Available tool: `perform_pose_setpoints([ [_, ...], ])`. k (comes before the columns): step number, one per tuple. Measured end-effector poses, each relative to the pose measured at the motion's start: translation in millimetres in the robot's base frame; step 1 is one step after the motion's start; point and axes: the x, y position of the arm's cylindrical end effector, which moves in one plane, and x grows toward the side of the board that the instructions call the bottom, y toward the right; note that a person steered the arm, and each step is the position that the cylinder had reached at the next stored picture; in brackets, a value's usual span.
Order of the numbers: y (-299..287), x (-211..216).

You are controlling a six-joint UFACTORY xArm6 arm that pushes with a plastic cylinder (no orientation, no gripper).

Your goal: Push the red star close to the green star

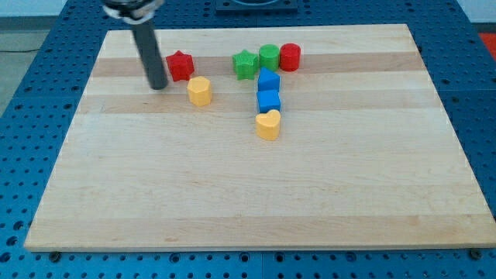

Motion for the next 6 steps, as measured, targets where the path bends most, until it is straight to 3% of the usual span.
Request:
perform_pose_setpoints([
  [1, -14.0, -24.2],
  [2, 34.1, -58.6],
  [3, 73.2, -57.9],
  [5, 35.4, -23.9],
  [6, 55.7, -21.5],
])
